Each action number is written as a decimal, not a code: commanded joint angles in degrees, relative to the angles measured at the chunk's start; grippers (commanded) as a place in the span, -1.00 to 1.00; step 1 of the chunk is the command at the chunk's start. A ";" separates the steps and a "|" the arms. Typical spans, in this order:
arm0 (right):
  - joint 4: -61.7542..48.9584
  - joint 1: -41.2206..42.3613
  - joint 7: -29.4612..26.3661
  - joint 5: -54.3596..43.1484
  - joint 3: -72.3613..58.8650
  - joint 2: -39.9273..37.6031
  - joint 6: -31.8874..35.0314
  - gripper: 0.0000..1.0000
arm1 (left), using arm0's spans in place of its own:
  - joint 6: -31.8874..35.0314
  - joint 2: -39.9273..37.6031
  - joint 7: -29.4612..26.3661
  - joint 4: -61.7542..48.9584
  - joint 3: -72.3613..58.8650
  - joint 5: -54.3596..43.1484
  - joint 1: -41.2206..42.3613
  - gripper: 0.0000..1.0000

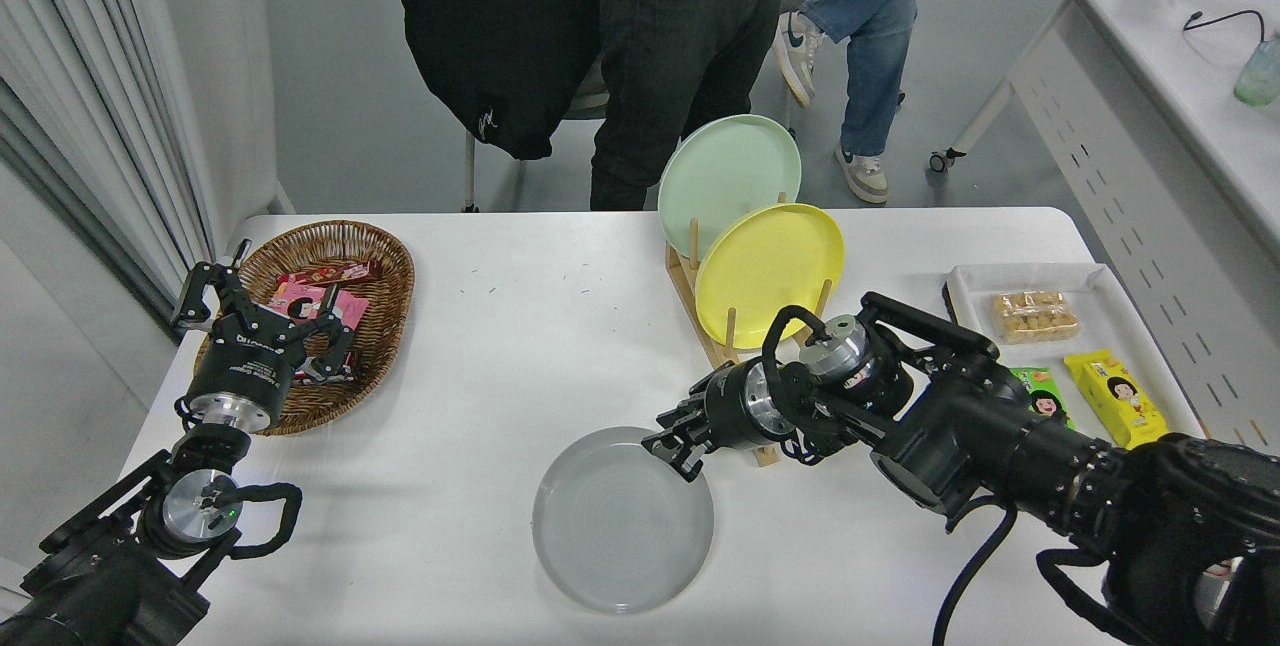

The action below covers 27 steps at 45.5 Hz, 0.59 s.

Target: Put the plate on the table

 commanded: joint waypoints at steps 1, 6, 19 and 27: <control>0.26 0.23 0.00 -0.33 0.07 0.00 0.08 0.58 | 0.00 0.00 0.00 0.00 0.00 0.01 0.00 0.96; 0.35 0.40 0.00 -1.74 0.07 0.00 2.10 0.72 | 0.00 0.00 0.00 0.00 0.00 0.01 0.00 0.96; 0.35 1.46 -0.09 -7.36 0.07 0.00 5.70 0.98 | 0.00 0.00 0.00 0.00 0.00 0.01 0.00 0.96; 0.26 2.16 -0.09 -12.81 0.07 0.00 12.29 0.98 | 0.00 0.00 0.00 0.00 0.00 0.01 0.00 0.96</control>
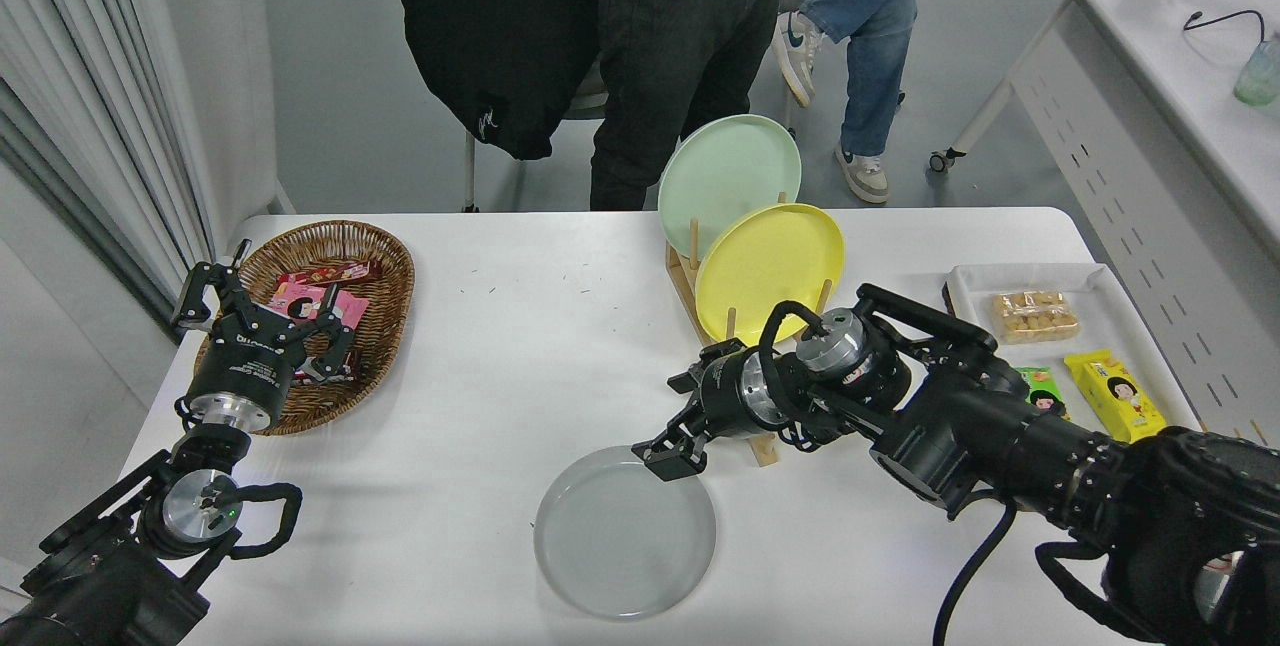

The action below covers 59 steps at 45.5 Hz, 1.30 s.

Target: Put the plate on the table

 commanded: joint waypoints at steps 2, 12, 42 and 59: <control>-0.17 1.12 -0.04 -7.52 0.01 0.00 8.16 0.98 | 0.00 0.00 0.00 0.00 0.00 0.01 0.00 0.96; -0.43 2.53 -0.04 -11.65 0.19 0.00 16.16 0.98 | 0.00 0.00 0.00 0.00 0.00 -0.08 0.00 0.96; -3.16 13.60 -0.04 -28.79 1.59 0.00 33.30 0.98 | 0.00 0.00 0.00 0.00 0.00 0.01 0.00 0.96; -23.28 26.43 0.14 -34.77 1.60 0.00 38.58 0.98 | 0.00 0.00 0.00 0.00 0.00 0.01 0.00 0.96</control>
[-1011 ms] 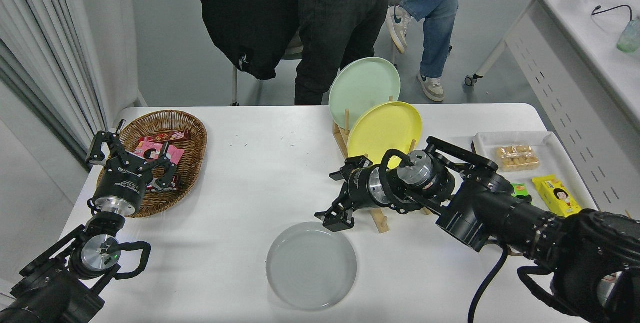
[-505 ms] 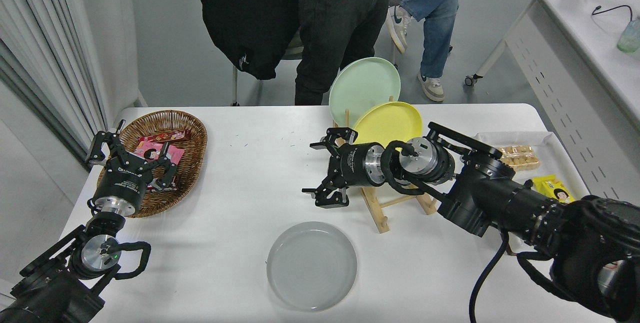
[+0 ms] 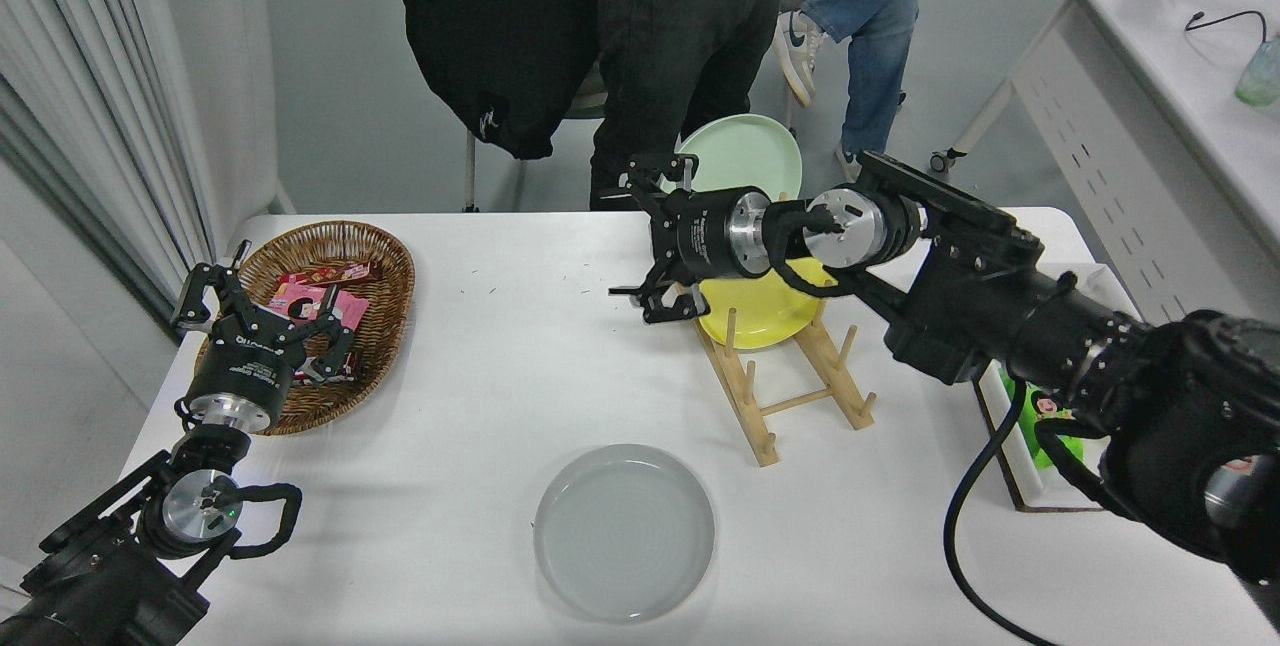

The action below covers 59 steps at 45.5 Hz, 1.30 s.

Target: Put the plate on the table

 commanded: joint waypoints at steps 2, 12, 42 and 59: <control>-12.31 9.21 0.29 -4.18 -0.60 -0.01 3.55 0.98 | 0.00 0.00 0.00 0.03 0.00 0.01 0.00 0.96; -19.96 12.20 9.77 -7.96 -4.30 -0.01 3.64 0.98 | 0.00 0.00 0.00 0.03 0.00 0.01 0.00 0.96; -28.04 8.60 37.90 -7.87 -4.83 -3.08 2.67 0.99 | 0.00 0.00 0.00 0.03 0.00 0.01 0.00 0.96; -27.61 4.82 37.82 -4.62 -1.66 -8.53 3.11 0.99 | 0.00 0.00 0.00 0.03 0.00 0.01 0.00 0.96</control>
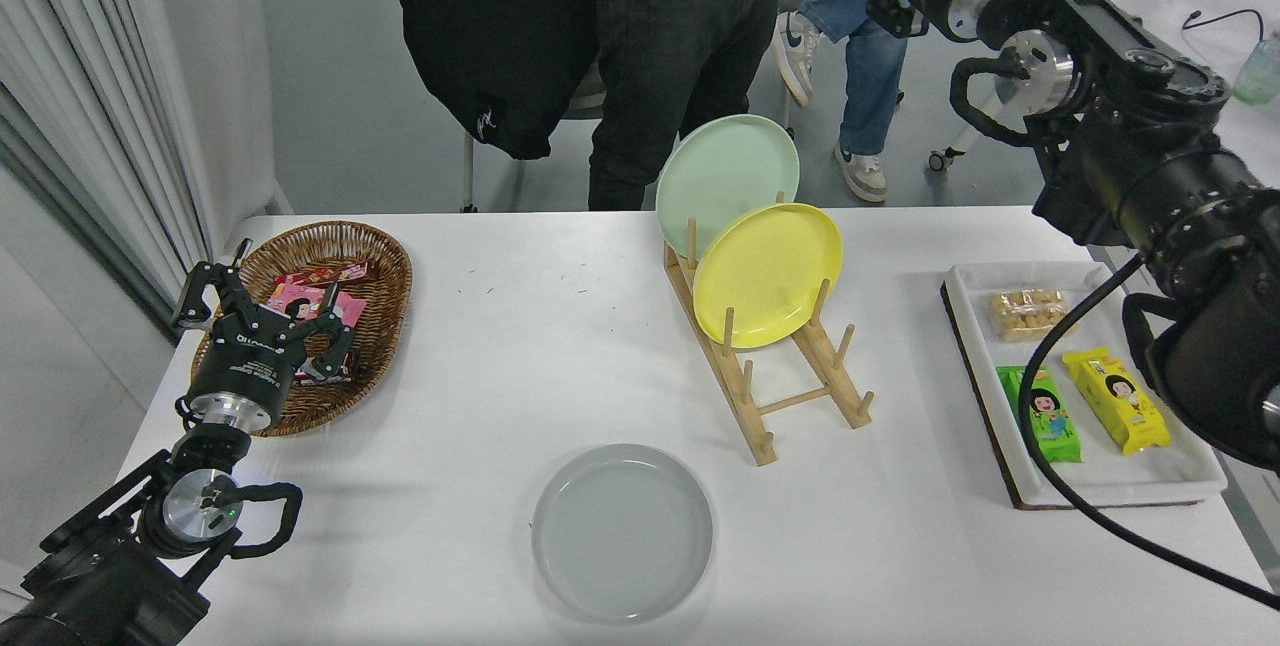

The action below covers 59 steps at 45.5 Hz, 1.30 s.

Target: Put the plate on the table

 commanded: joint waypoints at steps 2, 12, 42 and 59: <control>0.72 -3.29 0.84 1.76 3.57 -3.61 0.38 0.99 | 0.00 0.00 0.00 0.01 0.00 0.01 0.00 0.96; 13.28 -12.33 1.01 1.32 18.59 -10.12 0.55 0.99 | 0.00 0.00 0.00 0.01 0.00 0.01 0.00 0.96; 30.32 -35.62 1.10 1.32 38.47 -15.12 0.73 0.99 | 0.00 0.00 0.00 0.01 0.00 0.01 0.00 0.96; 40.97 -44.68 1.01 1.06 39.97 -17.41 0.64 0.99 | 0.00 0.00 0.00 0.01 0.00 -0.08 0.00 0.96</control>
